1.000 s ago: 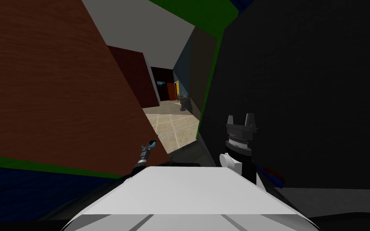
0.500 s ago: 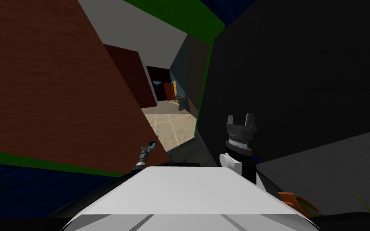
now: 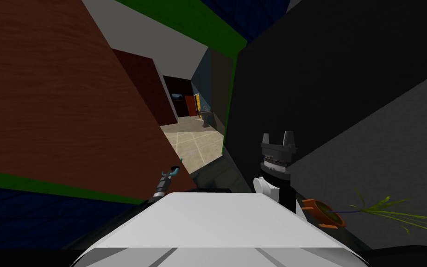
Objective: Pull the door open
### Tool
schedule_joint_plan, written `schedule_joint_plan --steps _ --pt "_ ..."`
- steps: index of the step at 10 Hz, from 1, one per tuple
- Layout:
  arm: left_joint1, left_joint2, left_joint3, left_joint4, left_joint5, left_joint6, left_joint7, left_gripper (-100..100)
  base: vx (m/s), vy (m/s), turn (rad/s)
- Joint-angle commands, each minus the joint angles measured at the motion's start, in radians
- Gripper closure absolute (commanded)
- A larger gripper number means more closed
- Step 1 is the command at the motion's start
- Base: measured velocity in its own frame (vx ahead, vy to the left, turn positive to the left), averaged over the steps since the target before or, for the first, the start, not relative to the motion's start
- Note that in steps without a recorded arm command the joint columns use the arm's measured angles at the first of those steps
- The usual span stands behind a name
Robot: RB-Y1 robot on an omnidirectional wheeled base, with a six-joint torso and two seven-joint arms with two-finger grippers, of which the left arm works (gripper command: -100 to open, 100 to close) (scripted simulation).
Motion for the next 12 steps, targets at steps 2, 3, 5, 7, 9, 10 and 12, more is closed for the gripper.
schedule_joint_plan --steps 2,3,5,7,9,10,12 --pt "0.026 0.014 -0.015 0.001 -0.010 -0.037 0.023 100 -0.207 0.046 -0.107" --pt "0.022 0.011 -0.014 -0.009 -0.009 -0.021 0.019 100 -0.092 0.005 -0.010" --pt "0.033 0.019 -0.021 0.008 -0.017 -0.051 0.031 100 -0.176 0.021 -0.164" --pt "0.041 0.030 -0.027 0.023 -0.023 -0.082 0.042 100 -0.241 0.051 -0.189" --pt "0.050 0.040 -0.032 0.039 -0.030 -0.114 0.054 100 -0.268 0.052 -0.175" --pt "0.054 0.045 -0.035 0.046 -0.033 -0.129 0.060 100 -0.285 0.063 -0.185" --pt "0.055 0.047 -0.035 0.050 -0.034 -0.132 0.060 100 -0.202 0.034 -0.101"
